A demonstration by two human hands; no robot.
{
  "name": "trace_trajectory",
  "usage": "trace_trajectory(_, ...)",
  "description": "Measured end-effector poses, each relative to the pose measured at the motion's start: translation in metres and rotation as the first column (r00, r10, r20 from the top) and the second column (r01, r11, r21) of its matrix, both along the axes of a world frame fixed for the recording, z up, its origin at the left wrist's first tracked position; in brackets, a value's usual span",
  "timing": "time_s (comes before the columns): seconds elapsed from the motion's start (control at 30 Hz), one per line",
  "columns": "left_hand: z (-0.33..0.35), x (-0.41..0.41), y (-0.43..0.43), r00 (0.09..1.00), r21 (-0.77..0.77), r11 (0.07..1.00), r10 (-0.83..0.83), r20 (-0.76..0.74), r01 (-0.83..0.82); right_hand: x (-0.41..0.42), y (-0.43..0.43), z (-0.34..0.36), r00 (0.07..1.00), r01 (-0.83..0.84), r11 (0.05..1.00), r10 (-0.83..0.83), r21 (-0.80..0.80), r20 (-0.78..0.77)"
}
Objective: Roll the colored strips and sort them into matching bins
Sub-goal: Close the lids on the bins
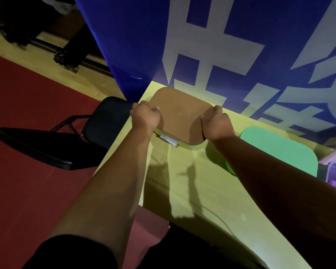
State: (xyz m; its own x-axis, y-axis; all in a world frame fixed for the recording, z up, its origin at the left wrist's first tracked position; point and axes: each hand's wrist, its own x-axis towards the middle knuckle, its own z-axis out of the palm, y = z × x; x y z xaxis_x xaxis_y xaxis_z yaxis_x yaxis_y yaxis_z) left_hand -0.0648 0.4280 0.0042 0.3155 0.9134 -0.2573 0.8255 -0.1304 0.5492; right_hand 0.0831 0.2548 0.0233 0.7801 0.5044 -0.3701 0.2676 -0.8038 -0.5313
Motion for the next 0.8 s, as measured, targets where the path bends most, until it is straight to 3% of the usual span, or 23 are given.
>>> trace_trajectory(0.1,0.002,0.008,0.002,0.998,0.029,0.998,-0.054,-0.040,0.055,0.006,0.001,-0.002,1.000,-0.013,1.000,0.013,0.000,-0.004)
trace_trajectory(0.3,0.001,0.018,0.006,0.951,0.065,0.993,-0.077,-0.299,0.101,0.016,0.002,-0.010,0.999,-0.050,0.999,0.050,0.019,-0.008)
trace_trajectory(0.43,-0.001,0.019,0.006,0.930,0.066,0.991,-0.082,-0.360,0.113,0.020,0.005,-0.017,0.998,-0.058,0.998,0.058,0.019,-0.003)
trace_trajectory(0.6,0.008,0.029,0.017,0.901,-0.039,0.986,-0.163,-0.402,0.161,0.030,0.009,-0.011,0.993,-0.114,0.991,0.115,-0.063,0.011)
trace_trajectory(0.7,0.018,0.036,0.018,0.868,-0.118,0.957,-0.289,-0.402,0.264,0.040,0.009,-0.012,0.992,-0.090,0.994,0.083,-0.068,-0.095)
trace_trajectory(0.8,0.027,0.047,0.016,0.852,-0.162,0.943,-0.333,-0.405,0.292,0.041,0.007,-0.010,0.972,0.061,0.998,-0.061,-0.007,-0.225)
